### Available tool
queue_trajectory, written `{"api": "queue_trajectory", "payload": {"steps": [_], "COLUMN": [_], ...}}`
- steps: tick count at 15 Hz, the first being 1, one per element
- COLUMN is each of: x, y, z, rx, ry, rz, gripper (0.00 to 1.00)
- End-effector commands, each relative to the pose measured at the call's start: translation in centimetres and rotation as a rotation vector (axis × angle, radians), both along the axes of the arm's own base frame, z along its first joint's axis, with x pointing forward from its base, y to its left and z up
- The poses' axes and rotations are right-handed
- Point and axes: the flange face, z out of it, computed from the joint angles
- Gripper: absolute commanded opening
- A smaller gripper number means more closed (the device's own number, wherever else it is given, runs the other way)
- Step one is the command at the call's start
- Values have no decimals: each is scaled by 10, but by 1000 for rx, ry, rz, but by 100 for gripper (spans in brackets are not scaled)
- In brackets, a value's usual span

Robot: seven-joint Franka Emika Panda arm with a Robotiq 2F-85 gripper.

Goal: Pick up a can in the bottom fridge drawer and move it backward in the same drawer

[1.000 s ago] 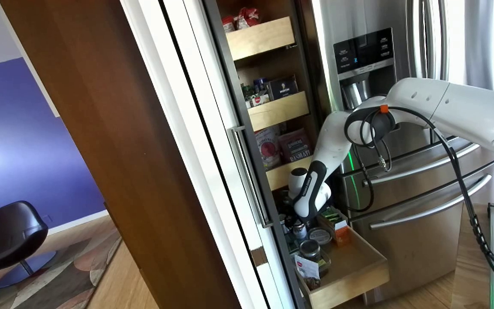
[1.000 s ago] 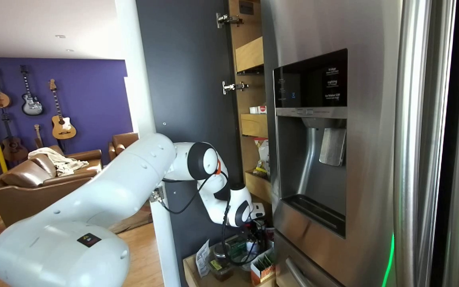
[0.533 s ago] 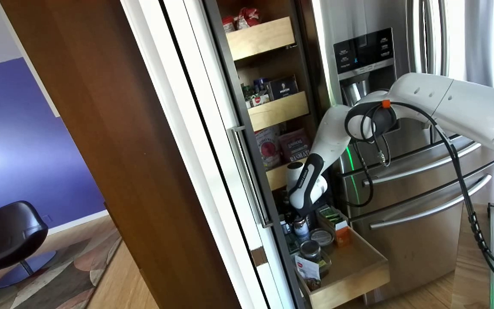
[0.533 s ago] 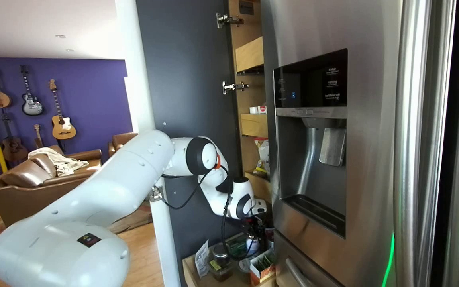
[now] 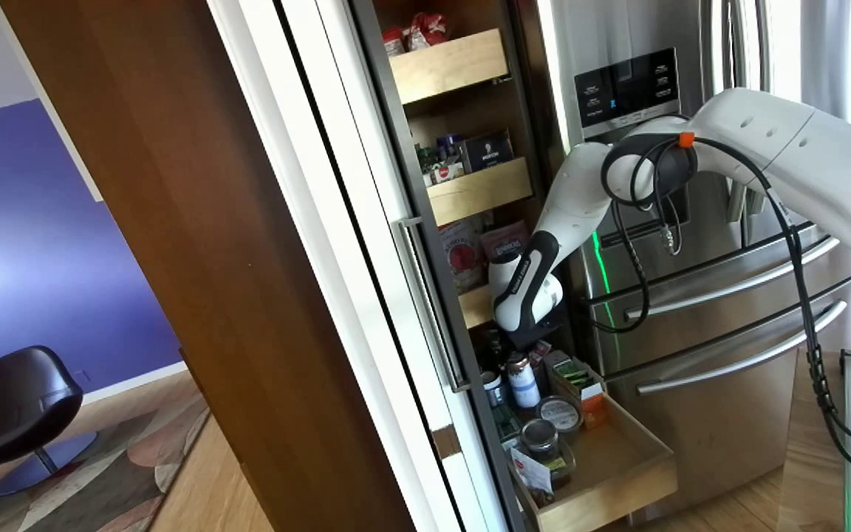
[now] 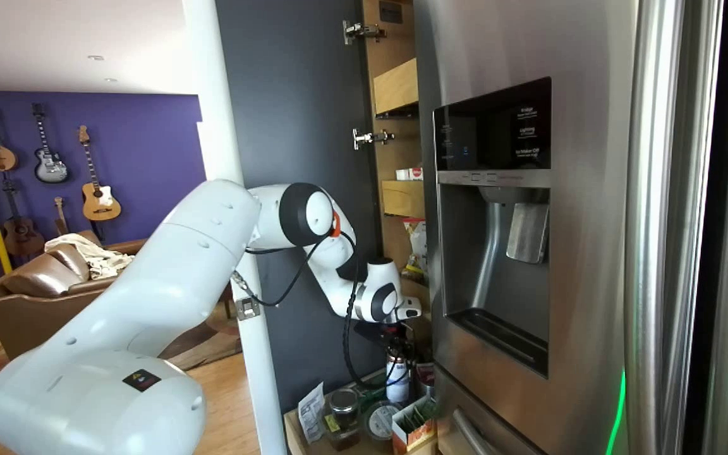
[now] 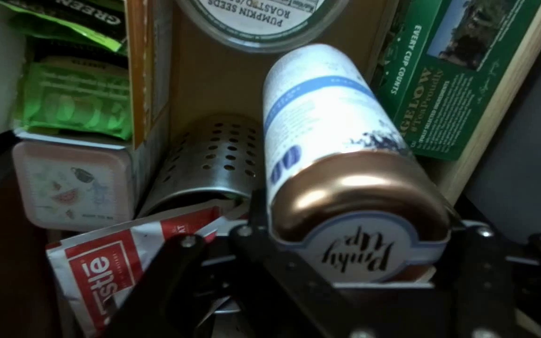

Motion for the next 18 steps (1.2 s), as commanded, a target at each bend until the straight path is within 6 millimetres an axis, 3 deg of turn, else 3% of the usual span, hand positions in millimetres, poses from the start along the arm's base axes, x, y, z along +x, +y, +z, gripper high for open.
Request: {"api": "queue_trajectory", "payload": {"steps": [1, 10, 18], "x": [-40, -67, -158], "y": [-2, -2, 13], "z": [28, 51, 68], "rx": [2, 22, 58], "ry": [38, -25, 168], "rz": [-23, -22, -25], "gripper": [49, 49, 49]}}
